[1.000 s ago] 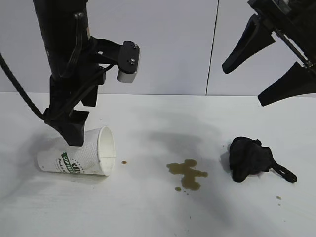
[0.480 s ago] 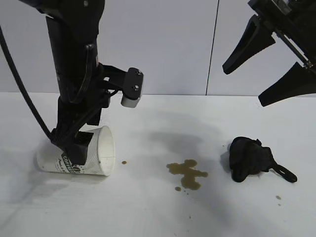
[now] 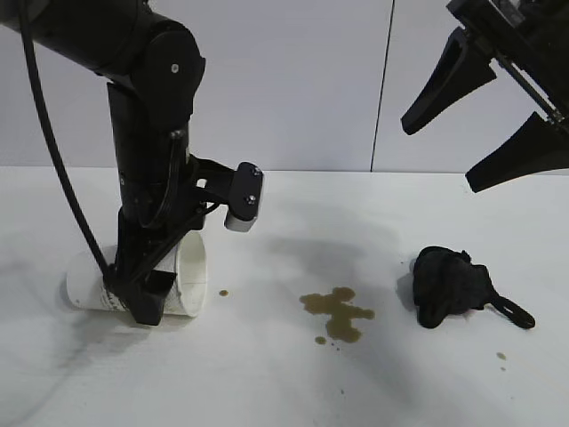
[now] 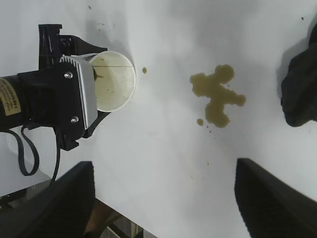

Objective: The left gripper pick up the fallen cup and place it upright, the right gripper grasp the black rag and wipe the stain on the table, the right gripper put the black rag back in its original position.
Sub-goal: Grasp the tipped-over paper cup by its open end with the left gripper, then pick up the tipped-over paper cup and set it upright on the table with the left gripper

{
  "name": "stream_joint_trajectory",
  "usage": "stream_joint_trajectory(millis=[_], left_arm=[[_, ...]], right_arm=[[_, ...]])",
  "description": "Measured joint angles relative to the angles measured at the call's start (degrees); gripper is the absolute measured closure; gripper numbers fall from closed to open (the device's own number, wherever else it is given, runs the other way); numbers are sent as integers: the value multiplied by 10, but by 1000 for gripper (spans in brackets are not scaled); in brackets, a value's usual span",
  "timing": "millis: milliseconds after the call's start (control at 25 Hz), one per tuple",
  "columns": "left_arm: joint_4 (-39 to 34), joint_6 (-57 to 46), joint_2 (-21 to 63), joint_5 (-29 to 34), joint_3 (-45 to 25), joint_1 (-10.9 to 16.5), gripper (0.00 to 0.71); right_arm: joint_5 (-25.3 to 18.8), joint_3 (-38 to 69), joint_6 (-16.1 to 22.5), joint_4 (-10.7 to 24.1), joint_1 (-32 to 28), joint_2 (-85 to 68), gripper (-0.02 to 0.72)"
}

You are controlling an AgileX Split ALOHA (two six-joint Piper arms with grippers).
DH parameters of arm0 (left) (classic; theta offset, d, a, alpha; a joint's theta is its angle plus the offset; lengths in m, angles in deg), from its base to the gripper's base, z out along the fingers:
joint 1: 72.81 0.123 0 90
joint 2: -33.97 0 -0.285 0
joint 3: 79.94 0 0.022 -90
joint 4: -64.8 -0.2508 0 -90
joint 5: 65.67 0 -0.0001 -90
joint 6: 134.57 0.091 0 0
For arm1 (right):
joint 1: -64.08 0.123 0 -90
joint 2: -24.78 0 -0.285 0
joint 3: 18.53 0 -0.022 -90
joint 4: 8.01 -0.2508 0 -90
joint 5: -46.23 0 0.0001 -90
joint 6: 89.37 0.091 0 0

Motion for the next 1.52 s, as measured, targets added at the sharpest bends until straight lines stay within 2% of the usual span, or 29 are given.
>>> stream_joint_trajectory(millis=[360,560,800,920,1000,1160,1280,1360,1520], left_arm=[[15,-3,0,-22,0,0,50],[15,-3,0,-24,1,0,153],[17,-8,13,-23,3,0,176],[51,-17,50,-30,3,11,179],[101,-18,81,-41,3,29,179],[248,25,146,-44,3,91,179],[399,104,187,-35,2,154,179],[527,179,209,-15,-3,203,179],[750,333,224,66,-43,295,179]], right_arm=[[7,0,0,0,0,0,162],[7,0,0,0,0,0,162],[7,0,0,0,0,0,162],[7,0,0,0,0,0,162],[7,0,0,0,0,0,162],[7,0,0,0,0,0,162],[7,0,0,0,0,0,162],[7,0,0,0,0,0,162],[7,0,0,0,0,0,162]])
